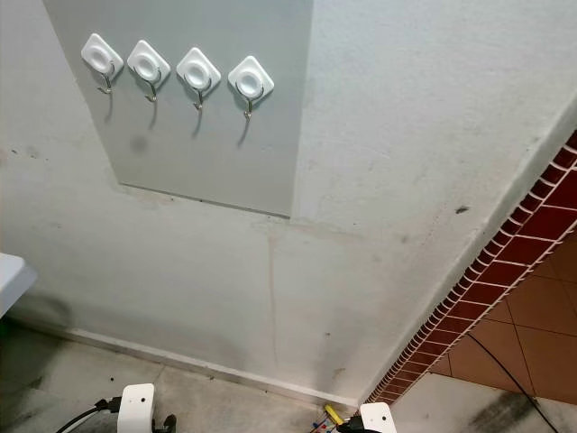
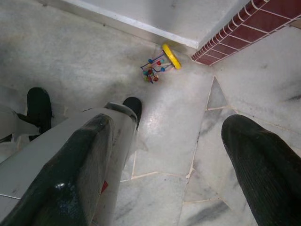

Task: Hang keys on a hook

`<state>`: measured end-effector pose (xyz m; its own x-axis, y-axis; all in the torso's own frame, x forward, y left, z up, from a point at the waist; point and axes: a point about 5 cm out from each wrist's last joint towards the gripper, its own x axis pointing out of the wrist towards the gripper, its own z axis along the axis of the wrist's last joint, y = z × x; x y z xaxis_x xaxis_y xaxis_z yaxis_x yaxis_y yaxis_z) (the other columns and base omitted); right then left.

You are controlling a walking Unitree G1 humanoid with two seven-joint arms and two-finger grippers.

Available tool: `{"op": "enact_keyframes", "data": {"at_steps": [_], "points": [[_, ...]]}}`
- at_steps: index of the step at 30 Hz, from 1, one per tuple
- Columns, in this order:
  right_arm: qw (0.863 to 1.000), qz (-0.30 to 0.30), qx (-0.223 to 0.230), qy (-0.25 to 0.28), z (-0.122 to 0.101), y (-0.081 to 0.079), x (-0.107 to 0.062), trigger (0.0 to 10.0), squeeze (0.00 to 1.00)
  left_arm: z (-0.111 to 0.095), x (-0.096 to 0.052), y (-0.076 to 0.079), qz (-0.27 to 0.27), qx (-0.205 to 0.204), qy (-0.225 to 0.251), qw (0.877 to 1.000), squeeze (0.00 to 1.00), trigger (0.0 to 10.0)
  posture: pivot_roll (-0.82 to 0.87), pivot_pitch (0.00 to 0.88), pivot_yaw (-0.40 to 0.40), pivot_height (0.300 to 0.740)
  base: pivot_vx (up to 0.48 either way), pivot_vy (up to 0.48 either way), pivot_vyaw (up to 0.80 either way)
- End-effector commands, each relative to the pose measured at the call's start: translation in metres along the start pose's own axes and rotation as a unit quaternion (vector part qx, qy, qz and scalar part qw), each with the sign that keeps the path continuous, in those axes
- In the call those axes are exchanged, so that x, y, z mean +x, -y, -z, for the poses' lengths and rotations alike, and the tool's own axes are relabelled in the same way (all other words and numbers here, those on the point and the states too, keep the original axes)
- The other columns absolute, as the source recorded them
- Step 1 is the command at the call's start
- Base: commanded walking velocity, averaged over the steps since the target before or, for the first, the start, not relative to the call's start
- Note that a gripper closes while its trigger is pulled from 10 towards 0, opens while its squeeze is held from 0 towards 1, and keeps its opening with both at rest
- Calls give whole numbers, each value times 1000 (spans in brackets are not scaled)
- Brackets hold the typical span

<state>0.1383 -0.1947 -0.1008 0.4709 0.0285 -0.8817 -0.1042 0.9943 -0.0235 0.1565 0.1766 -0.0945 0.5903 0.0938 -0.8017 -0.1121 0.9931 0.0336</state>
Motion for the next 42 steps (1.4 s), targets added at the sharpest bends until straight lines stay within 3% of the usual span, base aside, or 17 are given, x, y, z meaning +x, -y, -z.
{"op": "enact_keyframes", "data": {"at_steps": [1,5,6,8,12,15,18,20,42], "points": [[995,5,-66,71,-43,-2,4,10000,0,-7,-6,-55,3,22,38,999,0,10000,-166,0,34,732,0,0,0],[995,6,-64,72,-42,-2,4,10000,0,-8,-6,-55,8,16,41,999,0,10000,-166,0,34,732,0,0,0],[996,4,-64,67,-40,2,4,10000,0,-10,-5,-51,0,15,49,999,0,10000,-109,0,-1,732,0,0,0],[997,7,-52,55,-38,13,2,10000,0,-15,-4,-40,3,2,72,997,0,10000,-111,0,2,732,0,0,0],[998,26,-34,55,-40,20,1,10000,0,-9,-3,-35,23,-19,51,998,0,10000,-131,0,4,732,0,0,0],[998,20,-18,58,-42,18,2,10000,0,-8,-3,-33,35,-15,48,998,0,10000,-133,0,9,732,0,0,0],[997,5,-32,63,-45,6,4,10000,0,-6,-4,-39,23,-27,36,999,0,10000,-134,0,5,732,0,0,0],[997,6,-41,58,-44,1,5,10000,0,-7,-4,-42,14,3,35,999,0,10000,-132,0,4,732,0,0,0],[998,9,-44,54,-44,0,5,10000,0,-7,-4,-42,11,10,36,999,0,10000,-132,0,4,732,0,0,0]]}}
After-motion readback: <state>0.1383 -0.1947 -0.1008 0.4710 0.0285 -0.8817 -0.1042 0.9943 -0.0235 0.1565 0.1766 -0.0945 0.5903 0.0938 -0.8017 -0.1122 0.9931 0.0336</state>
